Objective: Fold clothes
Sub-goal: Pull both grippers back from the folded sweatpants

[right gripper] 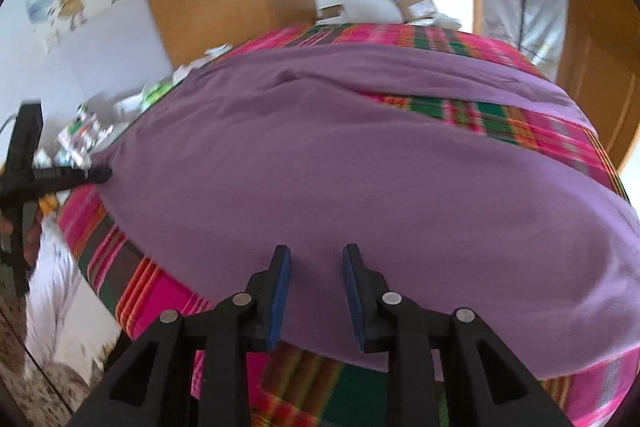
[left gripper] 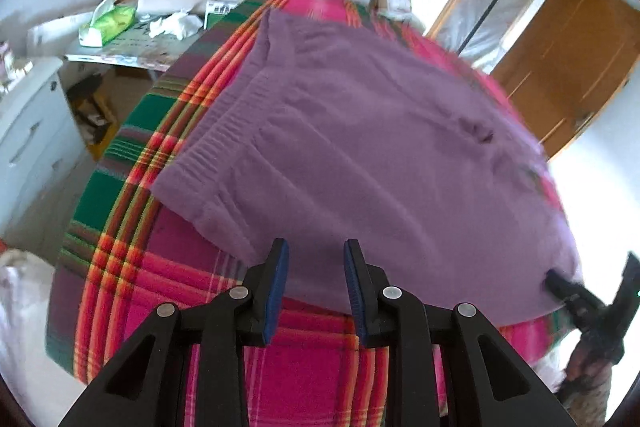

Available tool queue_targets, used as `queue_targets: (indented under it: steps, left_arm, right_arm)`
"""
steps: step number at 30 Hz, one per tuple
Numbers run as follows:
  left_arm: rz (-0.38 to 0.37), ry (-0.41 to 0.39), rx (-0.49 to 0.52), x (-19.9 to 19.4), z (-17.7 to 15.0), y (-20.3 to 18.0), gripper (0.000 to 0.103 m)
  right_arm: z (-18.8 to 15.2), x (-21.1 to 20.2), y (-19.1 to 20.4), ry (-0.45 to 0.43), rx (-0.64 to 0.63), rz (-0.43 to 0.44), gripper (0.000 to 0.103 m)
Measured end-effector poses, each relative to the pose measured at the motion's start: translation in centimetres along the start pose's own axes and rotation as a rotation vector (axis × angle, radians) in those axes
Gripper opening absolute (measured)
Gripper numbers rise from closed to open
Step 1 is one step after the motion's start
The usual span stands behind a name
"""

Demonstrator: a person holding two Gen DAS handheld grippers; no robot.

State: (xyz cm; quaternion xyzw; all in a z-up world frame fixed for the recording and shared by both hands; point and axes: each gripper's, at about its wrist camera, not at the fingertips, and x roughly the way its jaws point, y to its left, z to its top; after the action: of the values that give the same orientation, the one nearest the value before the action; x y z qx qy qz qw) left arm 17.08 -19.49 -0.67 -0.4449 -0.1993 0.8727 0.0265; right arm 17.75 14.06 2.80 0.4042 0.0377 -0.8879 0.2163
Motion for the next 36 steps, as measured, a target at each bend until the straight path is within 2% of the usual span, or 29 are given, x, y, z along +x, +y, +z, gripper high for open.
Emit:
queue_targets:
  steps: [2, 6, 13, 16, 19, 22, 27, 30, 34, 36]
  left_arm:
    - [0.01, -0.003, -0.017, -0.3, -0.2, 0.5, 0.029]
    - [0.037, -0.034, 0.012, -1.1, 0.1, 0.4, 0.029]
    - [0.078, -0.07, 0.035, -0.6, 3.2, 0.1, 0.029]
    - [0.168, -0.065, 0.084, 0.5, 3.7, -0.8, 0.029]
    - [0.138, -0.032, 0.084, 1.4, 3.7, -0.7, 0.029]
    - [0.179, -0.018, 0.096, 2.2, 3.4, -0.3, 0.029]
    - [0.153, -0.038, 0.078, 2.1, 3.2, 0.2, 0.029]
    - [0.142, -0.047, 0.07, 2.0, 3.1, 0.4, 0.029]
    - [0.13, -0.049, 0.067, 2.1, 3.2, 0.6, 0.029]
    - [0.12, -0.045, 0.06, 2.2, 3.4, 0.8, 0.029]
  right_arm:
    - [0.0, 0.0, 1.0, 0.011, -0.045, -0.005, 0.035]
    - [1.1, -0.1, 2.8, 0.001, -0.088, 0.032, 0.035]
    - [4.9, 2.7, 6.0, 0.002, -0.117, 0.066, 0.035]
    - [5.7, 4.5, 7.5, 0.027, -0.137, 0.057, 0.035]
    - [5.7, 5.9, 8.8, 0.056, -0.155, 0.075, 0.036]
    - [5.5, 6.2, 10.1, 0.053, -0.2, 0.07, 0.037]
    - [5.3, 6.4, 12.6, 0.07, -0.257, 0.111, 0.039]
    - [6.3, 6.5, 13.7, 0.069, -0.266, 0.172, 0.039]
    - [8.1, 7.8, 14.5, 0.047, -0.273, 0.146, 0.039]
    - [8.5, 9.0, 14.7, 0.077, -0.254, 0.153, 0.039]
